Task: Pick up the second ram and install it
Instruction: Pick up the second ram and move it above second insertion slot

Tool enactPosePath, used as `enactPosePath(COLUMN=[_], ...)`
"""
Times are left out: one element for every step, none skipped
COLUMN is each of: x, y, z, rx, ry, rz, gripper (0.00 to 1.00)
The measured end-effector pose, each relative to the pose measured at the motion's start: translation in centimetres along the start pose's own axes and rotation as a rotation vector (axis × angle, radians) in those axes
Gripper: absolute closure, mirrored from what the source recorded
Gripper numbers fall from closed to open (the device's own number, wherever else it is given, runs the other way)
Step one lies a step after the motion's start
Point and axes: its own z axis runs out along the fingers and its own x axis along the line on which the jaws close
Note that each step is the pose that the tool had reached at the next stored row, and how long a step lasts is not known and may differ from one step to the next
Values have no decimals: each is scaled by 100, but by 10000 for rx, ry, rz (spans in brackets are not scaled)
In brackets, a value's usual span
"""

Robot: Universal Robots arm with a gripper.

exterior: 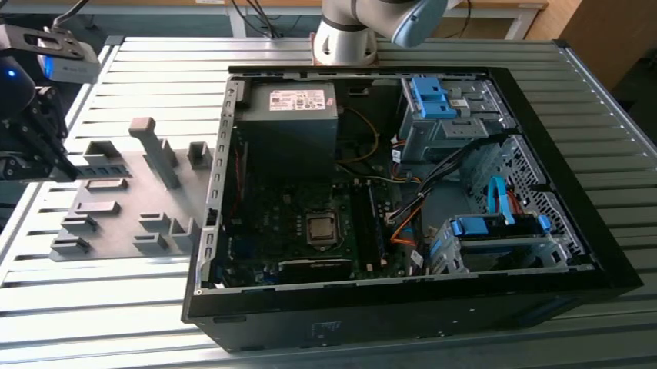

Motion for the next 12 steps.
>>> enactPosePath(x=[0,0,0,-1,0,-1,-1,-1,-1,-1,-1,-1], y=[0,0,1,1,1,1,1,1,1,1,1,1], z=[-3,-5,-9,-13,-18,-20,-23,-25,-27,-29,-32,-33], rx=[0,2,0,-1,-1,0,1,1,1,1,-1,1], ry=[0,-1,0,0,1,0,0,0,0,0,1,0], rz=[1,0,0,1,0,0,0,0,0,0,1,0], gripper=[86,86,86,86,86,86,86,86,86,86,86,86])
